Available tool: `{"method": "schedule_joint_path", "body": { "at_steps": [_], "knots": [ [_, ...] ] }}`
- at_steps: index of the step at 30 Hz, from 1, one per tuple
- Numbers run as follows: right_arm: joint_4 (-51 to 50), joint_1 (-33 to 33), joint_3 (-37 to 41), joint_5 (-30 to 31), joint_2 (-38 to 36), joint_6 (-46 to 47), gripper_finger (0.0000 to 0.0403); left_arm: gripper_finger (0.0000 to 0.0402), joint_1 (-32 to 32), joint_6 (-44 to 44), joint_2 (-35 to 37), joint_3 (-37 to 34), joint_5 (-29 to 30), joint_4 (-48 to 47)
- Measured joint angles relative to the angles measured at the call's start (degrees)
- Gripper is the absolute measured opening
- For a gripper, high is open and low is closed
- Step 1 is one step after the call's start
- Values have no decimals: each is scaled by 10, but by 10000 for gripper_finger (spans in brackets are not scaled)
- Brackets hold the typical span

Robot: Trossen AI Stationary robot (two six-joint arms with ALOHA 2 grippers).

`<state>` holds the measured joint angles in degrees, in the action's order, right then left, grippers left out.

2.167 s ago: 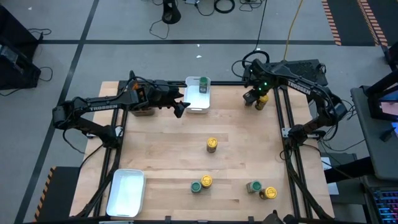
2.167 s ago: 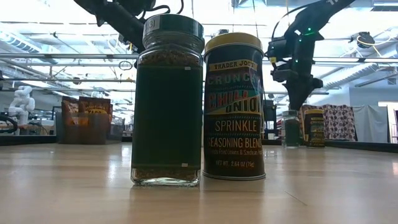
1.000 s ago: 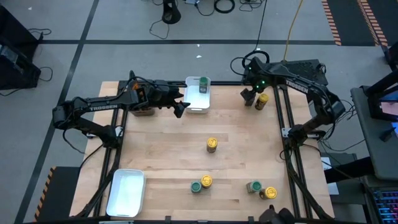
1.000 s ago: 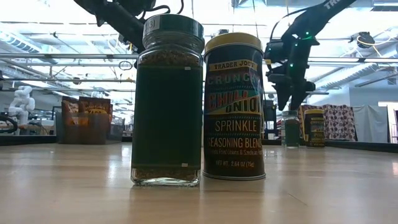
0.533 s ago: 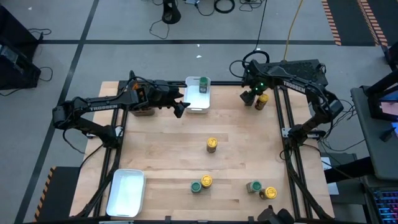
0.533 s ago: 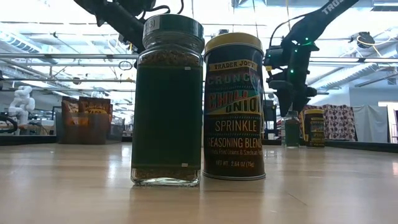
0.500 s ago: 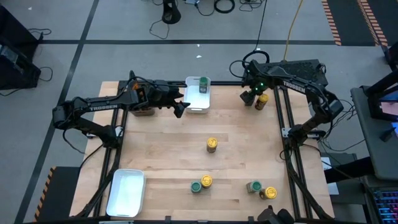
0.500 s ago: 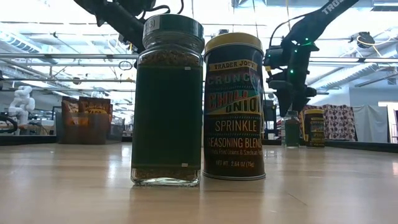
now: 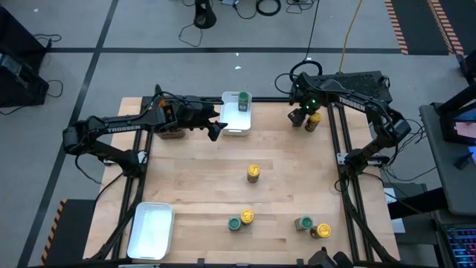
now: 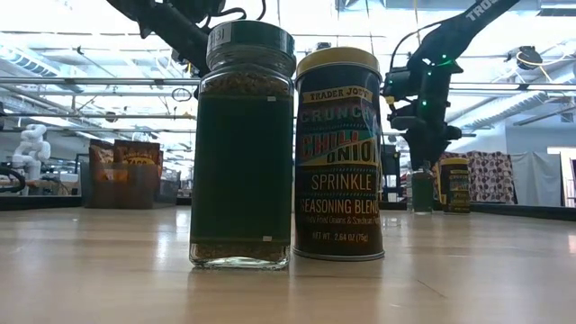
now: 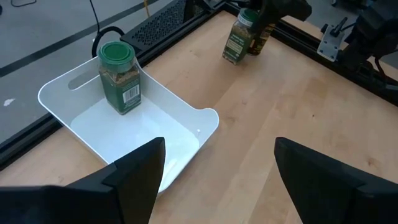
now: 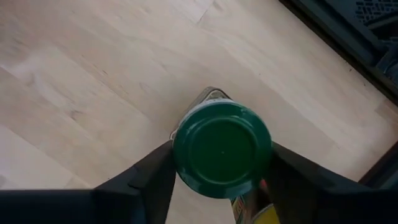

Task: Sort spices by type
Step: Put the top green seasoning bottle into the top white bin

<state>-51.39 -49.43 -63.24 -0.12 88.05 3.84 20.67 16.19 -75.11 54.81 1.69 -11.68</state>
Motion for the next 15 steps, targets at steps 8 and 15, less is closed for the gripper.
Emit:
{"method": "schedule_joint_path", "body": {
  "at_steps": [8,15],
  "knots": [
    [0,10,0,-1,-5,-15,166,306,0,0,0,0,0,0],
    [-43,47,-62,-2,-7,-26,188,306,0,0,0,0,0,0]
  ]
}}
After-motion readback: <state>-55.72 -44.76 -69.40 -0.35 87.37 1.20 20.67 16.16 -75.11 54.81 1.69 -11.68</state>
